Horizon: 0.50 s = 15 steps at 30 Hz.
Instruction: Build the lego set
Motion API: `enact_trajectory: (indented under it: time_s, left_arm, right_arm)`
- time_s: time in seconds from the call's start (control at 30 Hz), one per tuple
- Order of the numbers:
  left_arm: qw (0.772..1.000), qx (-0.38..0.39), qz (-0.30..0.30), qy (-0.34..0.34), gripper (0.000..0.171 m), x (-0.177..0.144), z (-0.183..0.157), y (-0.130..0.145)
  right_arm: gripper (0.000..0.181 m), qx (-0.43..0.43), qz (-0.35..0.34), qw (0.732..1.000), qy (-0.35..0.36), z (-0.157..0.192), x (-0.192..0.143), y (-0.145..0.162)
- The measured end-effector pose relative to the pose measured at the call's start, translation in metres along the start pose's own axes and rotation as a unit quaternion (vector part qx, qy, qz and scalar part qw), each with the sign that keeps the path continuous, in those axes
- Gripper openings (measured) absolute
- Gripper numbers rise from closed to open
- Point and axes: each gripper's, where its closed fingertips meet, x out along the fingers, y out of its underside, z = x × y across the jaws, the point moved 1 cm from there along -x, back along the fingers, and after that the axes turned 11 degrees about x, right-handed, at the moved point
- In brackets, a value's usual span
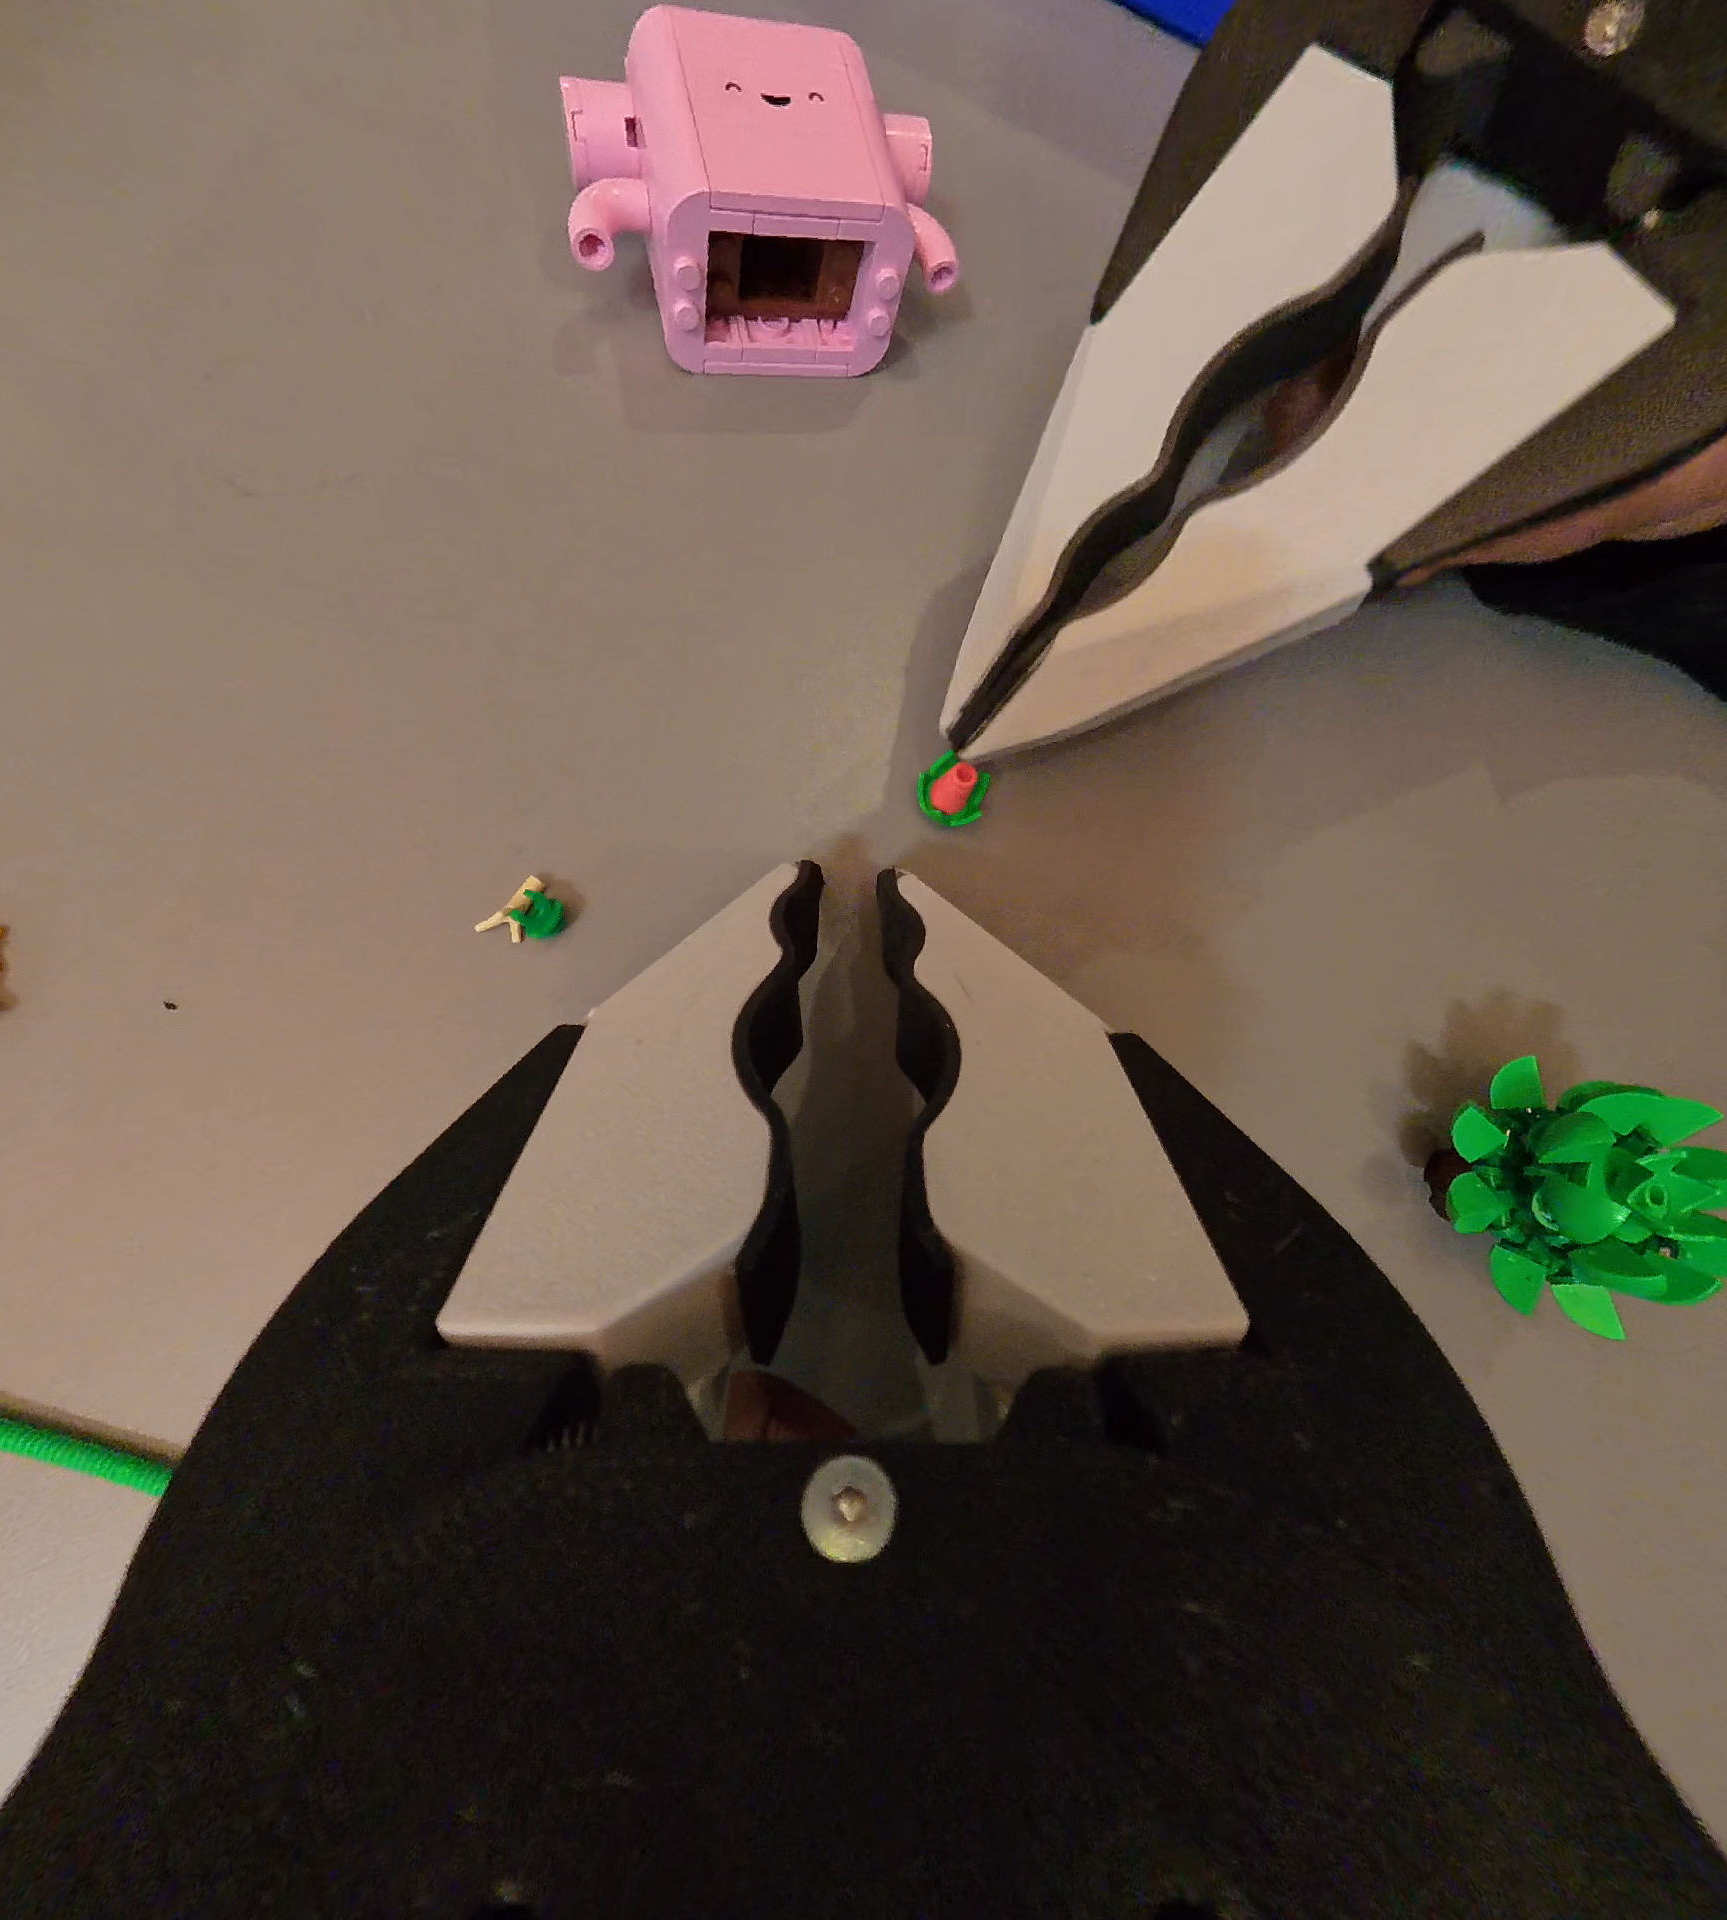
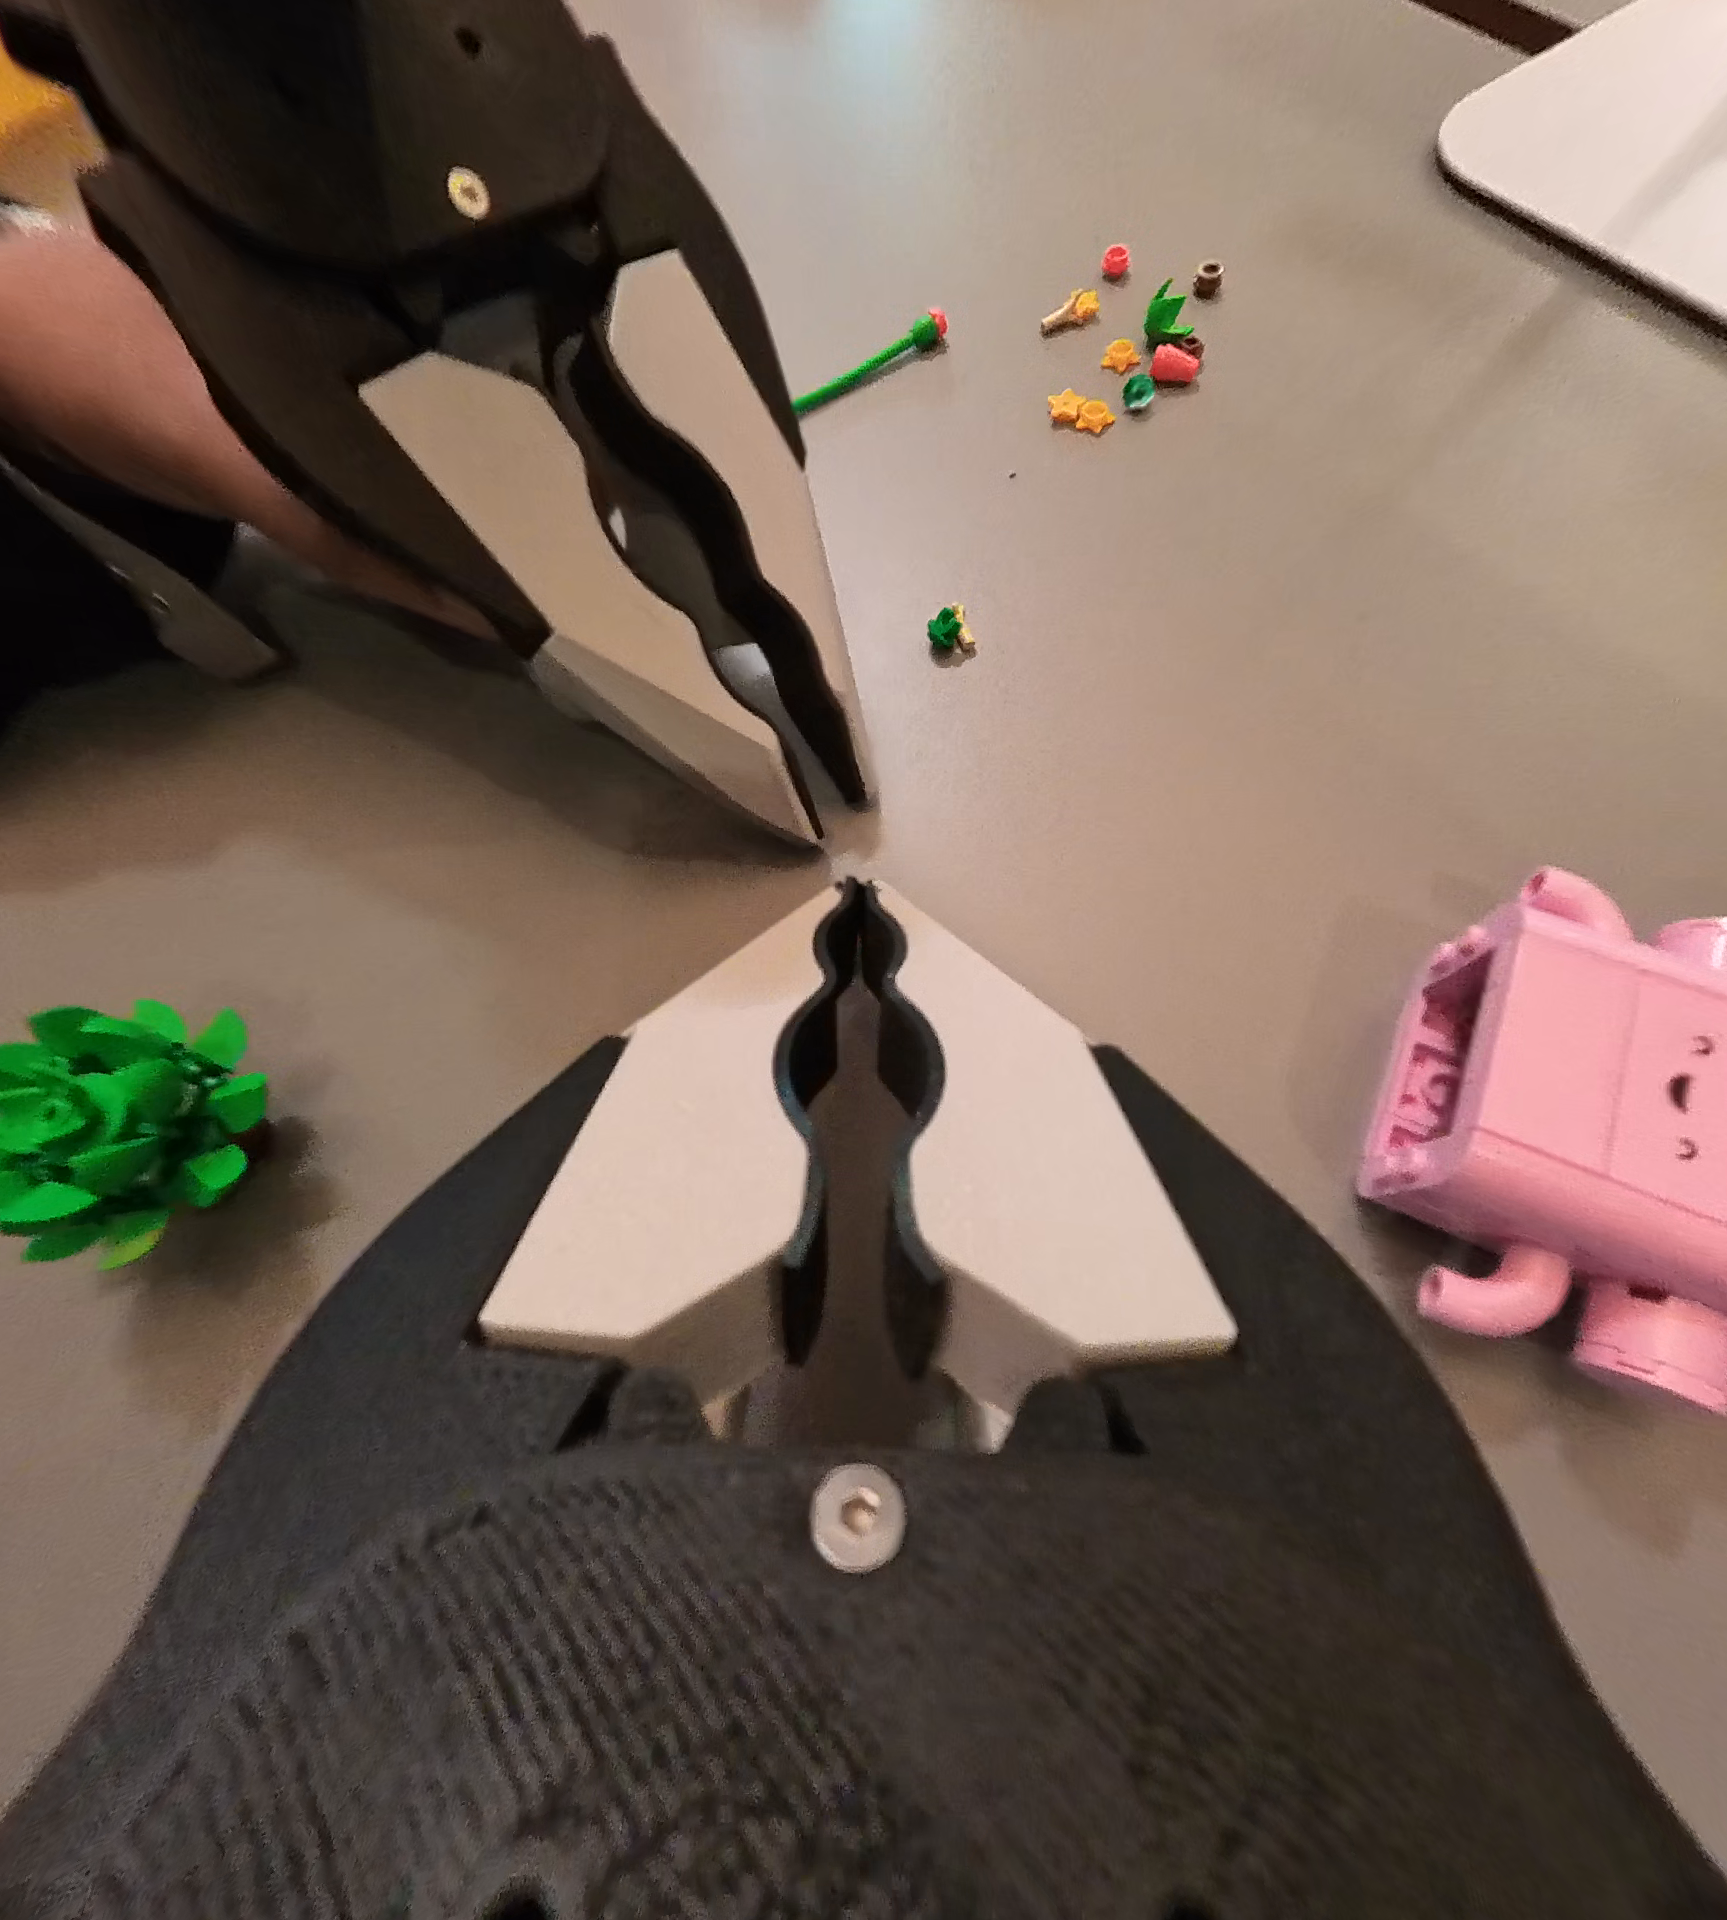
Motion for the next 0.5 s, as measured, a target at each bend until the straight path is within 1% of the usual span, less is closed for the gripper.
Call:
enact_trajectory:
  time_s: [0.1, 0.23, 0.33, 0.4, 0.5]
  left_arm:
    - [1.0, 0.0, 0.0, 0.0, 0.01, 0.0, 0.0, 0.0]
    - [1.0, 0.001, 0.001, 0.0, 0.01, 0.0, 0.0, 0.0]
    - [1.0, 0.001, 0.001, -0.001, 0.01, 0.0, 0.0, 0.0]
    - [1.0, 0.002, 0.001, -0.001, 0.01, 0.0, -0.001, 0.0]
    - [1.0, 0.002, 0.001, -0.001, 0.01, 0.0, 0.0, 0.0]
  right_arm:
    - [0.0, -0.044, -0.003, 0.999, 0.028, 0.002, 0.0, -0.002]
    - [0.0, -0.071, -0.027, 0.996, 0.037, 0.008, -0.004, -0.01]
    - [0.0, -0.074, -0.025, 0.996, 0.043, 0.006, -0.004, -0.009]
    - [0.0, -0.065, 0.003, 0.997, 0.041, 0.003, 0.002, 0.0]
    - [0.0, -0.055, -0.007, 0.998, 0.032, 0.004, -0.001, -0.003]
